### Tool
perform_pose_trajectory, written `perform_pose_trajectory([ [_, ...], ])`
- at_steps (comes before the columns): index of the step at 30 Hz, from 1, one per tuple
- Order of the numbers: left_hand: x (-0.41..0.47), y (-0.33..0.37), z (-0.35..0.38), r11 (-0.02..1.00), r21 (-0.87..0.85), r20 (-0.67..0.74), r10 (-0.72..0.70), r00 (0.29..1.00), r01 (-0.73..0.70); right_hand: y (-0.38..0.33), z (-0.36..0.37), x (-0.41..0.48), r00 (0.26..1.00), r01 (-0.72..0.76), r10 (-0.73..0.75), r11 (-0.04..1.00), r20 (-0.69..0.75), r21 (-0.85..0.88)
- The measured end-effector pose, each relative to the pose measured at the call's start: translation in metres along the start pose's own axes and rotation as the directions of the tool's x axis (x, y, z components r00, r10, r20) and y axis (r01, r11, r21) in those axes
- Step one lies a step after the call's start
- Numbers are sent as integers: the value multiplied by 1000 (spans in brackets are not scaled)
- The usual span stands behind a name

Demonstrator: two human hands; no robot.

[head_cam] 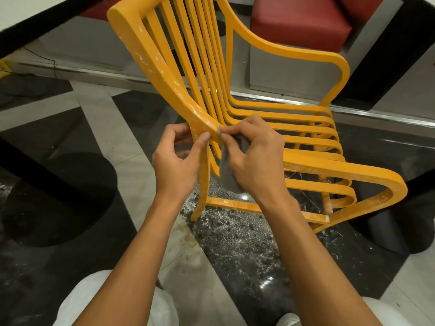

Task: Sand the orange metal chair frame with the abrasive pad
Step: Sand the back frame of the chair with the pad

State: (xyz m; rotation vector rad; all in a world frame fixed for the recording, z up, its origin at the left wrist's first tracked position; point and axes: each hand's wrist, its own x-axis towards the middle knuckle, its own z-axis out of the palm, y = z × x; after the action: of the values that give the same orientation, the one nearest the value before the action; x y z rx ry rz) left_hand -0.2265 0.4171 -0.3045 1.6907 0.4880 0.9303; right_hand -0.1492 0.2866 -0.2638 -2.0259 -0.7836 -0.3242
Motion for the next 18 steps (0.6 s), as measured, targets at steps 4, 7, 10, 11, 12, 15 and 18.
perform_pose_trajectory([
  [4,1,0,0,1000,21,-33,24,999,-23,7,-5,6,998,-70,70,997,4,-40],
  [7,1,0,2,1000,3,-50,23,998,-23,-3,6,16,999,-44,43,997,-11,-56],
  [10,2,0,1,1000,-13,-49,24,999,-24,-8,7,8,1000,8,-8,1000,1,0],
  [11,2,0,0,1000,-13,-49,28,998,-28,-6,4,4,1000,9,-10,1000,7,6],
  [12,2,0,0,999,-15,-48,31,998,-32,-3,0,1,1000,2,-2,1000,12,2],
  [15,2,1,0,999,-13,-56,39,998,-39,3,-2,6,999,-44,44,998,4,-38],
  [18,2,2,0,999,-18,-61,33,998,-35,-5,6,15,999,-32,31,998,-10,-48],
])
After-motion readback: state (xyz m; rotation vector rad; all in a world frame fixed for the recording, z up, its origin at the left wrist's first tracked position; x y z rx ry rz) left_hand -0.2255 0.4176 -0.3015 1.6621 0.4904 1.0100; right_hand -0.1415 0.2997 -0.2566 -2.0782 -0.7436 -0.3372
